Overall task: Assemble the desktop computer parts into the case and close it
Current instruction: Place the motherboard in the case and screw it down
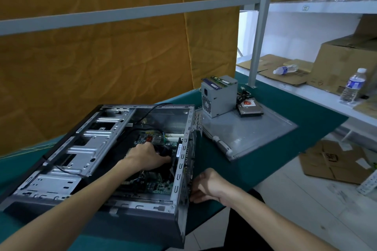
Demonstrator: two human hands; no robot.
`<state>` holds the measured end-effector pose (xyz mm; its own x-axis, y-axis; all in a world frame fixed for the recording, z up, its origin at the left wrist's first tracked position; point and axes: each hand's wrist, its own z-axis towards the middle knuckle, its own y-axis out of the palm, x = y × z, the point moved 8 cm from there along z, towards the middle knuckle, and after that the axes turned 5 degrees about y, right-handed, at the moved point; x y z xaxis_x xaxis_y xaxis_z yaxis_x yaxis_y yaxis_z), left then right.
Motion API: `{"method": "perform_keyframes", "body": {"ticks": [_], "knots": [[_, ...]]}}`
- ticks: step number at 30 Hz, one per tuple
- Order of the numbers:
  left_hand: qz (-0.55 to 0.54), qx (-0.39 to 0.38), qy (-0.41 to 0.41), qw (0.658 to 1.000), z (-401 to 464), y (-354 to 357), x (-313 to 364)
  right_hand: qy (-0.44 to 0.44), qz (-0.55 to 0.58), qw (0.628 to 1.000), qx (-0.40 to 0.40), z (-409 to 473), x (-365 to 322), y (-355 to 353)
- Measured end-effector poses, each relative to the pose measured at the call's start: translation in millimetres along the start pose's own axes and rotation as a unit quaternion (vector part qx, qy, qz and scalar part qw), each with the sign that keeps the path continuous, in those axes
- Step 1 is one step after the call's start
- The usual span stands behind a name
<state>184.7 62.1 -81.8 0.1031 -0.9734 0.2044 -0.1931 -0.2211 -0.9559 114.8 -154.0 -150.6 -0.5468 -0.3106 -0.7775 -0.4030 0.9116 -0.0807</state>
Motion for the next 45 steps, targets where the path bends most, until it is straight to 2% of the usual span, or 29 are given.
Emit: {"method": "perform_keyframes", "body": {"ticks": [3, 10, 21, 25, 33, 45], "knots": [[0.002, 0.042, -0.003, 0.999, -5.2, -5.7, -1.3, -0.001, 0.01, 1.0, 0.014, -2.5, 3.3, 1.3], [0.026, 0.071, 0.017, 0.997, -8.9, -9.9, -0.1, 0.007, 0.0, 1.0, 0.016, 2.7, 5.7, 1.0], [0.038, 0.07, 0.024, 0.997, -7.7, -10.2, -1.2, 0.014, 0.02, 1.0, 0.0, 11.4, 1.1, -7.4], [0.037, 0.059, 0.032, 0.997, -10.5, -9.4, 0.5, -0.013, 0.031, 0.999, 0.027, 19.4, -12.5, -19.7], [0.023, 0.069, 0.031, 0.997, -6.3, -13.4, -0.4, 0.015, 0.025, 0.999, 0.027, 28.3, -12.3, -17.7], [0.037, 0.079, 0.028, 0.996, -5.4, -11.0, -2.0, 0.047, -0.013, 0.998, -0.039, 17.2, -7.2, -2.8]]}}
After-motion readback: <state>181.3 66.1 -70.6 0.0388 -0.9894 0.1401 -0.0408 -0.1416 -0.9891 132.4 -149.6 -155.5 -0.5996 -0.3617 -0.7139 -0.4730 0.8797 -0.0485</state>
